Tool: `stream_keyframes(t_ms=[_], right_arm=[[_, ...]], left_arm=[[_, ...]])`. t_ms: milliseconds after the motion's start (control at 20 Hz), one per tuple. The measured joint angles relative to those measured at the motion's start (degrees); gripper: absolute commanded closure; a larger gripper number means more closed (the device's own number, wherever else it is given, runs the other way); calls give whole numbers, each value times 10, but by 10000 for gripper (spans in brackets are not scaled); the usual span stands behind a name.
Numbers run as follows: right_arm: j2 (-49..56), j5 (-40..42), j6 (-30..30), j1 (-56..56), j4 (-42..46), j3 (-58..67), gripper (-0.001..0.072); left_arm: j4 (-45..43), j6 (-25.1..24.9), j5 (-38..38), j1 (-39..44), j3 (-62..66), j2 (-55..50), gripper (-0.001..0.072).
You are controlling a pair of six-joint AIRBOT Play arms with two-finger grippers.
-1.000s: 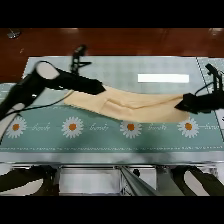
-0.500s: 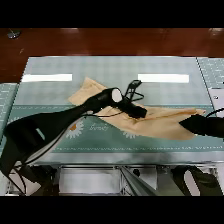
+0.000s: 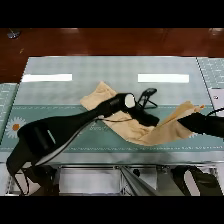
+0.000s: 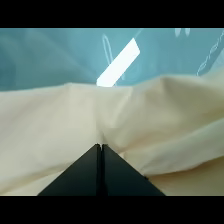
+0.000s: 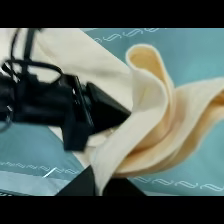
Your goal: Fold the shirts.
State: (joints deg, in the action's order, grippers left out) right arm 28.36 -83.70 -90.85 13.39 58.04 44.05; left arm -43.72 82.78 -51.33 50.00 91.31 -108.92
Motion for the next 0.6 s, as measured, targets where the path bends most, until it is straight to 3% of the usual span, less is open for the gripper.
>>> stream_keyframes(t_ms=[300, 600], right_arm=[[37, 37, 30, -20, -100, 19, 677], [205, 141, 36, -221, -125, 146, 677]], left_arm=[[-31, 1, -89, -193, 5, 119, 684], [-128, 4, -130, -389, -137, 354, 683]])
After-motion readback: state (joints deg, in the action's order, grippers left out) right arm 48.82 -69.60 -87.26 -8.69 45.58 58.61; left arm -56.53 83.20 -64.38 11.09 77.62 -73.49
